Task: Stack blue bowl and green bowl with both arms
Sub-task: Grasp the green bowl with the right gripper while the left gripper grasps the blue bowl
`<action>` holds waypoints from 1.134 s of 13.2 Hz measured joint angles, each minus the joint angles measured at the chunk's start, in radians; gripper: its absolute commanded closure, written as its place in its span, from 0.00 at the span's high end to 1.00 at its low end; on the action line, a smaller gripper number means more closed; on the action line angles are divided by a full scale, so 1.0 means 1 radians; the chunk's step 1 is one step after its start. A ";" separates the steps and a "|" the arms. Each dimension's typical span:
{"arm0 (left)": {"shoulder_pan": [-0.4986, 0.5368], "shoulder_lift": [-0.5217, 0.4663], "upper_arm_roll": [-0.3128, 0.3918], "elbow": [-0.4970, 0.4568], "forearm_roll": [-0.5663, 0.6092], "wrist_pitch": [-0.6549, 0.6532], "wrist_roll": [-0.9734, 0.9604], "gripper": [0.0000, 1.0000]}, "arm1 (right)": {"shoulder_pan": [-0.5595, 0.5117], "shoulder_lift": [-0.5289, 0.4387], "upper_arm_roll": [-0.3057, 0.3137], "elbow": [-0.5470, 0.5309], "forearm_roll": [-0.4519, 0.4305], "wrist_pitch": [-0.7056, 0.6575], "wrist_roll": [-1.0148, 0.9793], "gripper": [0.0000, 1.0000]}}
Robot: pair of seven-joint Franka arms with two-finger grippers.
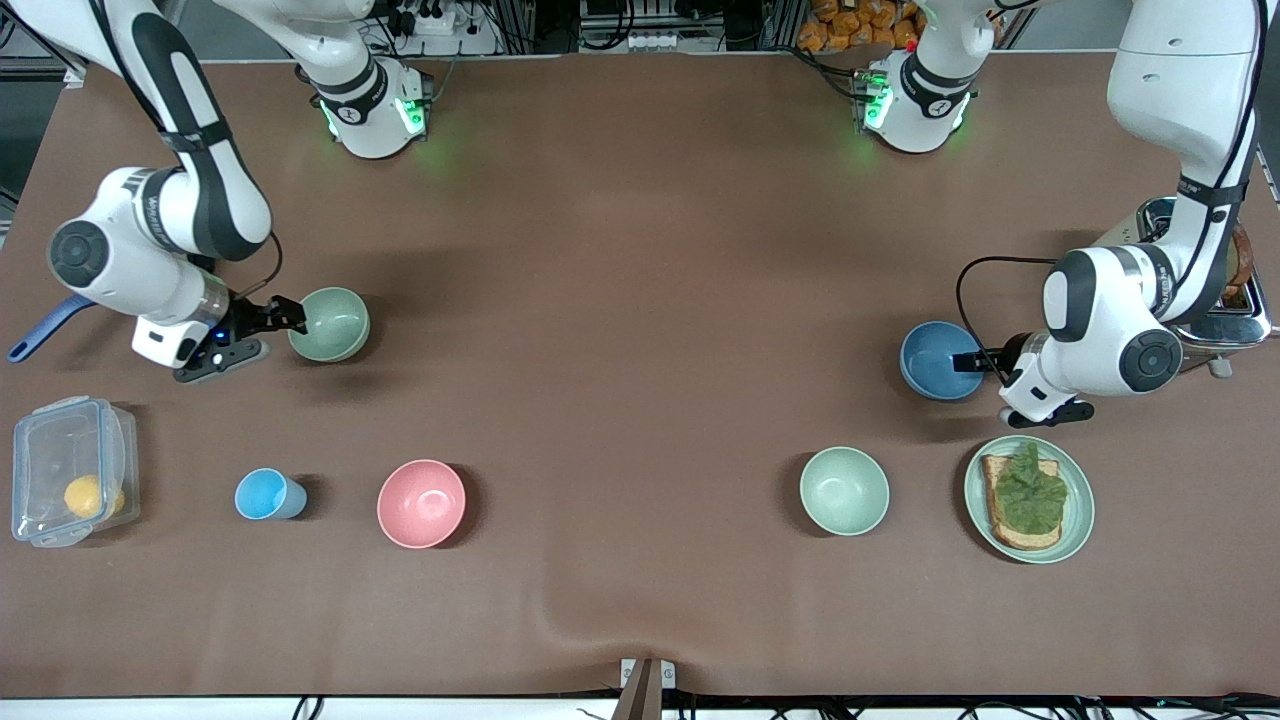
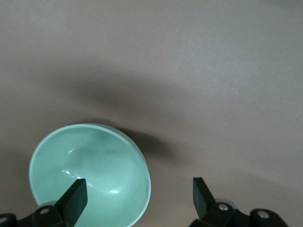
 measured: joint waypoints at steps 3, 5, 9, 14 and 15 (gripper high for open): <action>0.000 0.001 -0.003 0.008 -0.008 0.000 0.001 0.90 | -0.044 0.043 0.000 -0.020 0.000 0.073 -0.044 0.65; 0.000 0.001 -0.003 0.009 -0.008 0.000 0.004 0.89 | -0.056 0.065 0.001 -0.043 0.032 0.117 -0.059 0.58; 0.001 0.014 -0.003 0.009 -0.008 0.000 0.013 0.80 | -0.025 0.081 0.020 -0.109 0.130 0.214 -0.071 0.00; 0.001 0.016 -0.003 0.022 -0.008 -0.001 0.014 0.51 | -0.025 0.061 0.021 -0.112 0.138 0.195 -0.071 0.00; 0.001 0.016 -0.003 0.024 -0.008 -0.001 0.014 0.46 | -0.025 0.059 0.021 -0.107 0.143 0.180 -0.070 0.00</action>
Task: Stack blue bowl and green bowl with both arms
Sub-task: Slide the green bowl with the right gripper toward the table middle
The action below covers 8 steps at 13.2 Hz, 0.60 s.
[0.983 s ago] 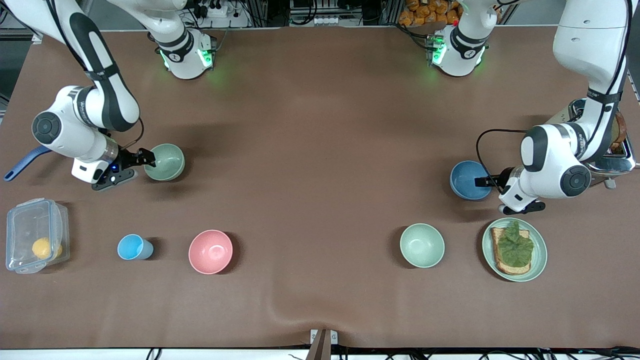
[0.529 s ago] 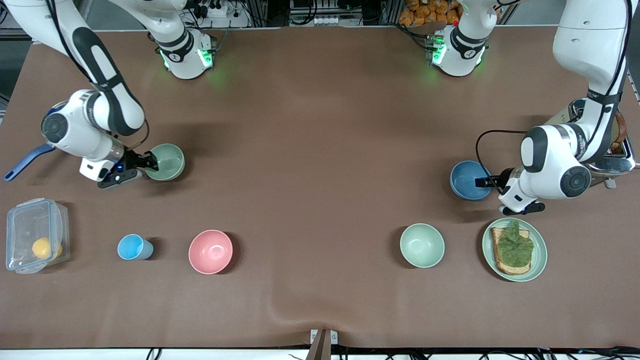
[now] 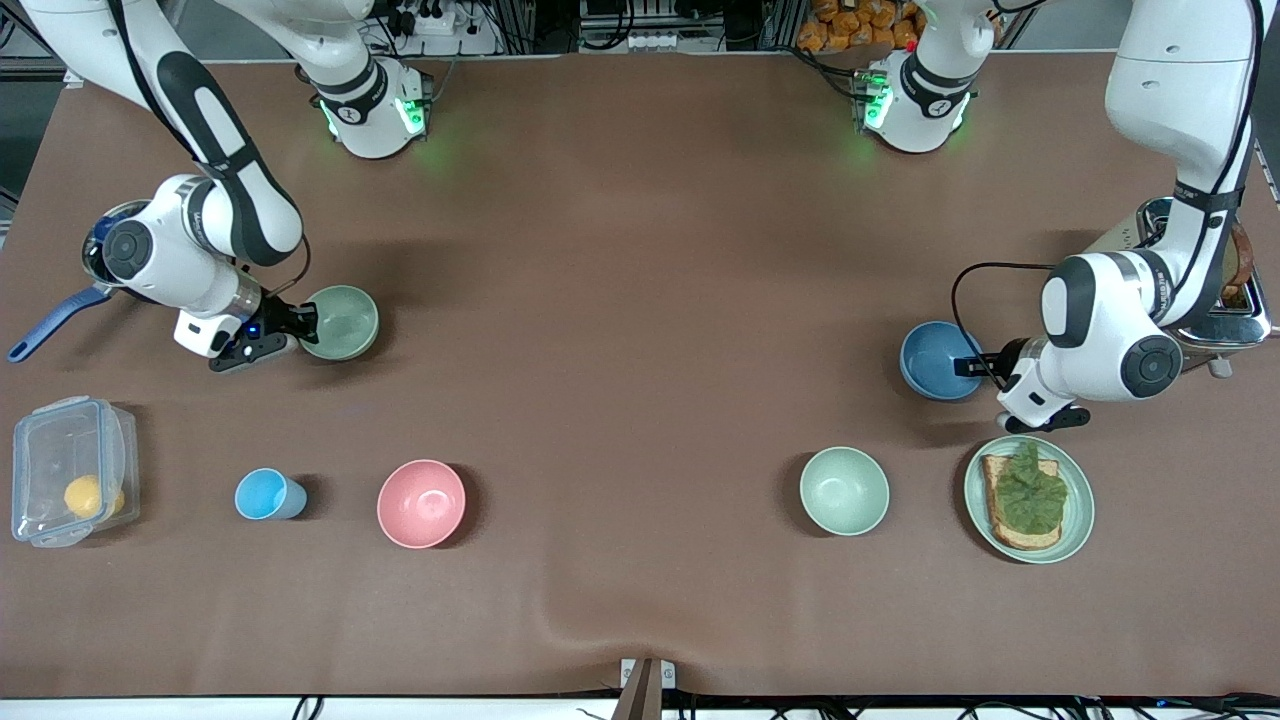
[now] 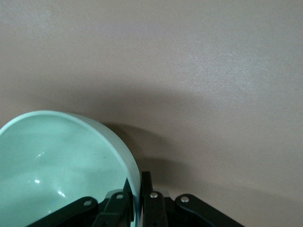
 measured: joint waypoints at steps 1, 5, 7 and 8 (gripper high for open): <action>0.000 0.000 0.000 0.002 0.000 0.000 0.000 0.42 | 0.000 0.000 -0.001 0.013 0.023 -0.038 0.002 0.00; -0.001 0.000 -0.001 0.005 -0.001 -0.001 0.000 0.35 | 0.001 0.000 0.004 0.054 0.178 -0.143 -0.002 0.00; 0.000 0.000 -0.001 0.005 -0.001 -0.001 0.000 0.09 | 0.025 -0.001 0.026 0.056 0.254 -0.147 -0.004 0.00; 0.000 0.000 -0.001 0.005 -0.001 -0.001 0.000 0.08 | 0.052 -0.004 0.032 0.059 0.273 -0.147 0.009 0.00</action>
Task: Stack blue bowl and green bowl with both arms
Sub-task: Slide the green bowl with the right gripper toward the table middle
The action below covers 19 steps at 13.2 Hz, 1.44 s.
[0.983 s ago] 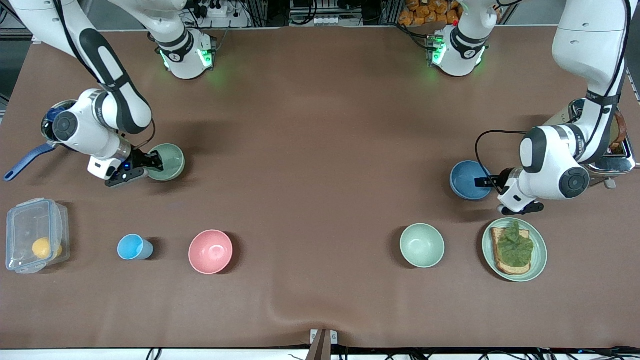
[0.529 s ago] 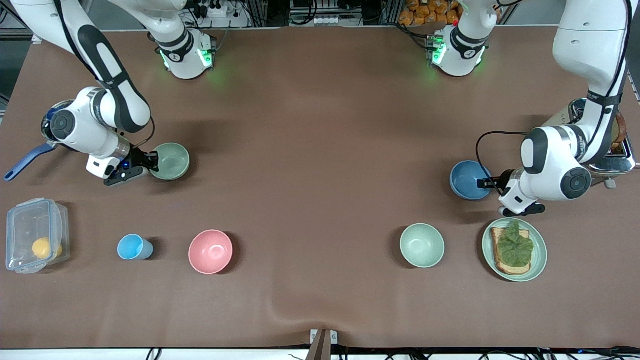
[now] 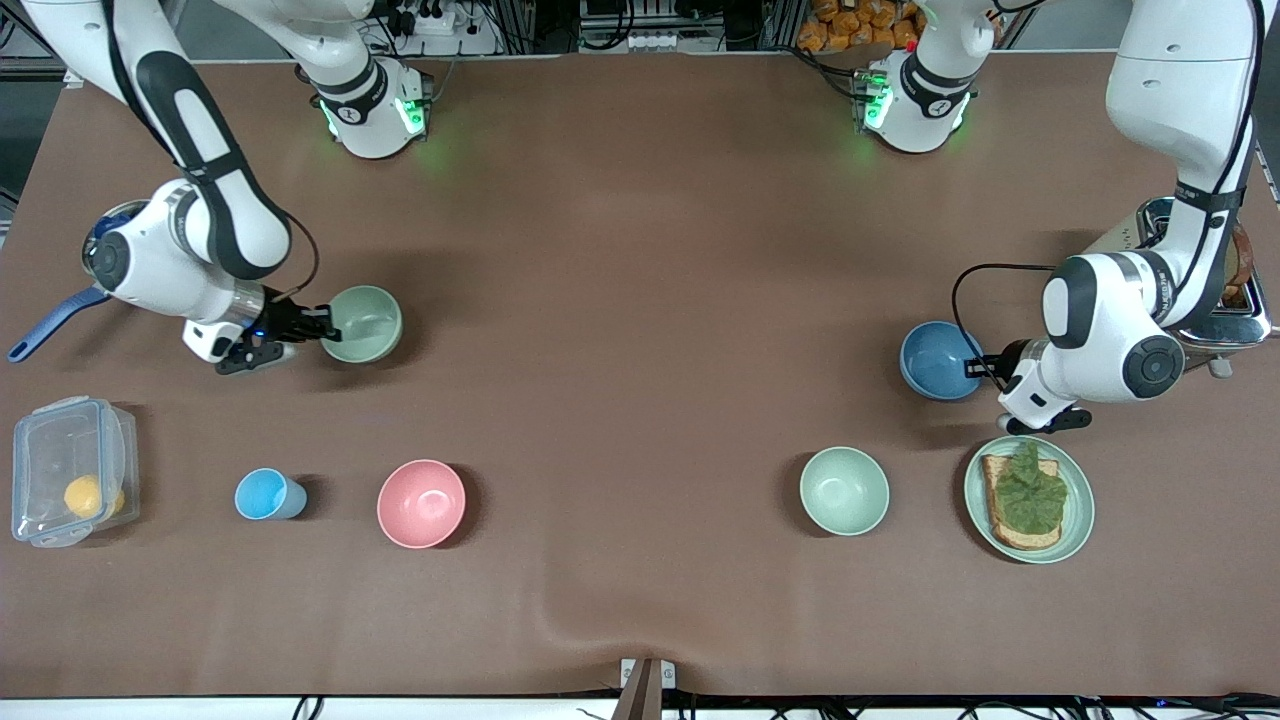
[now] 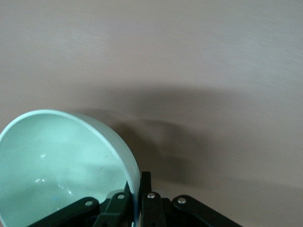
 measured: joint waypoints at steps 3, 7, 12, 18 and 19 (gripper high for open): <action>0.001 -0.001 0.000 0.003 -0.006 -0.007 0.004 0.00 | 0.094 -0.019 0.009 0.005 0.013 0.000 0.125 0.00; 0.001 -0.004 0.000 0.012 -0.010 -0.017 0.016 0.00 | 0.267 -0.058 0.013 0.011 0.015 0.033 0.416 0.00; 0.002 -0.003 0.000 0.051 -0.049 -0.043 0.024 0.00 | 0.489 -0.066 0.017 0.034 0.015 0.089 0.790 0.00; -0.016 -0.004 -0.006 0.241 -0.058 -0.203 0.045 0.00 | 0.674 -0.055 0.017 0.047 0.015 0.196 1.105 0.00; -0.024 -0.004 -0.007 0.269 -0.058 -0.223 0.043 0.00 | 0.698 -0.049 0.017 0.047 0.015 0.217 1.138 0.00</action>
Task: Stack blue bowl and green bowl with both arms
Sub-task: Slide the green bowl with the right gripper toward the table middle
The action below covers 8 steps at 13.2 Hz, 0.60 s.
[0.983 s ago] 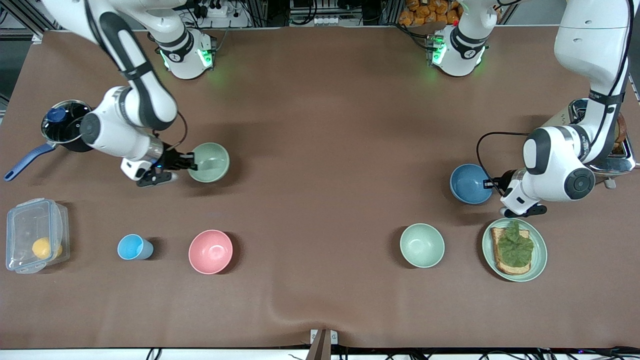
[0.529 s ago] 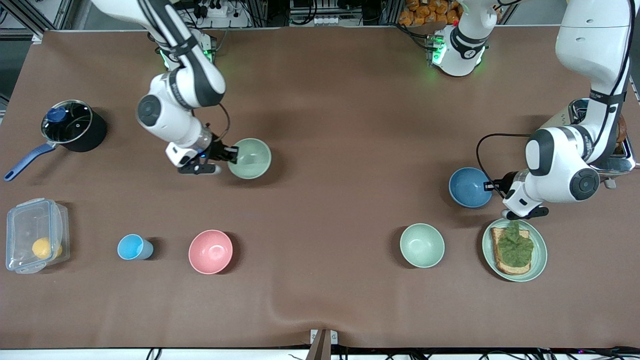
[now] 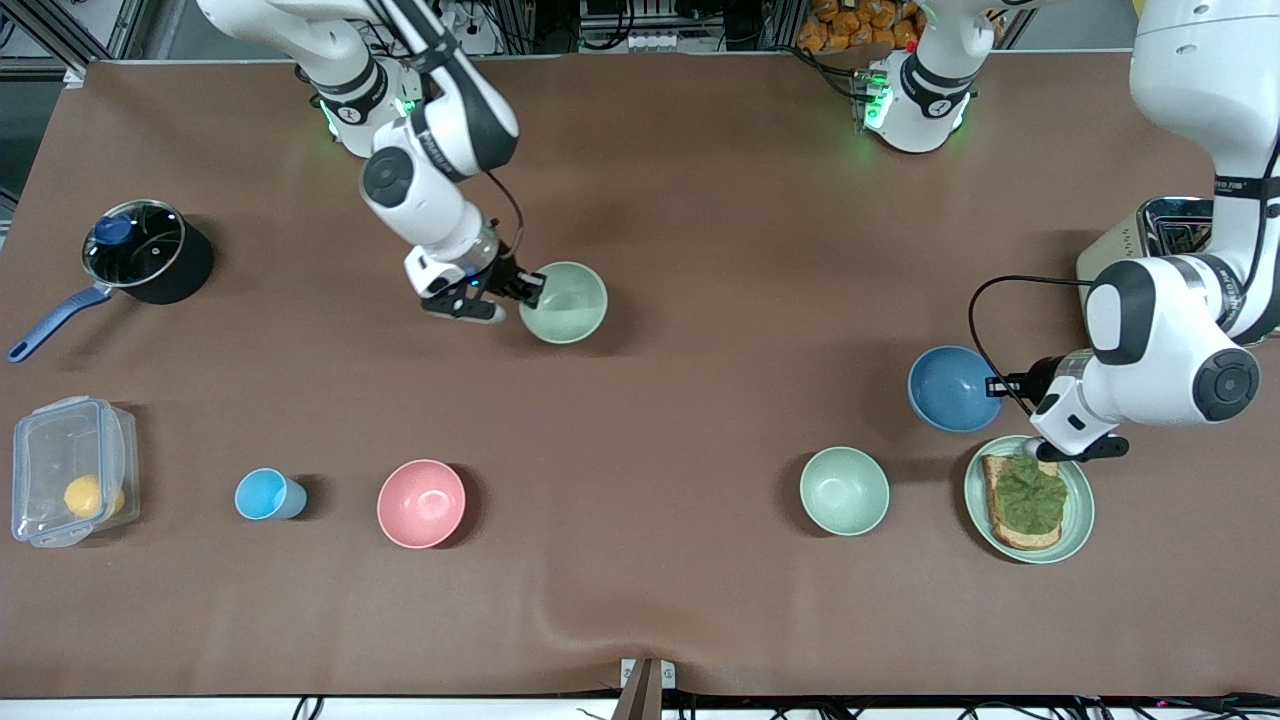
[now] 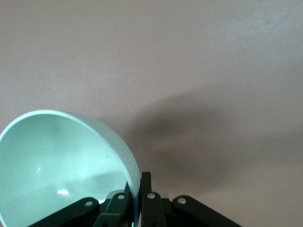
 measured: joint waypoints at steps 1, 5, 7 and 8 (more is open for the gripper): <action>-0.008 0.000 -0.001 0.028 0.000 -0.023 -0.001 0.00 | 0.016 0.009 0.000 0.000 0.000 0.019 0.024 0.00; -0.036 0.000 -0.012 0.114 0.000 -0.075 -0.003 0.00 | 0.087 0.091 -0.001 0.017 0.000 0.148 0.149 0.00; -0.036 0.000 -0.040 0.134 -0.001 -0.084 -0.035 0.00 | 0.148 0.154 -0.001 0.069 0.000 0.176 0.247 0.00; -0.036 0.000 -0.056 0.141 -0.001 -0.086 -0.058 0.00 | 0.181 0.185 -0.001 0.104 0.000 0.180 0.292 0.00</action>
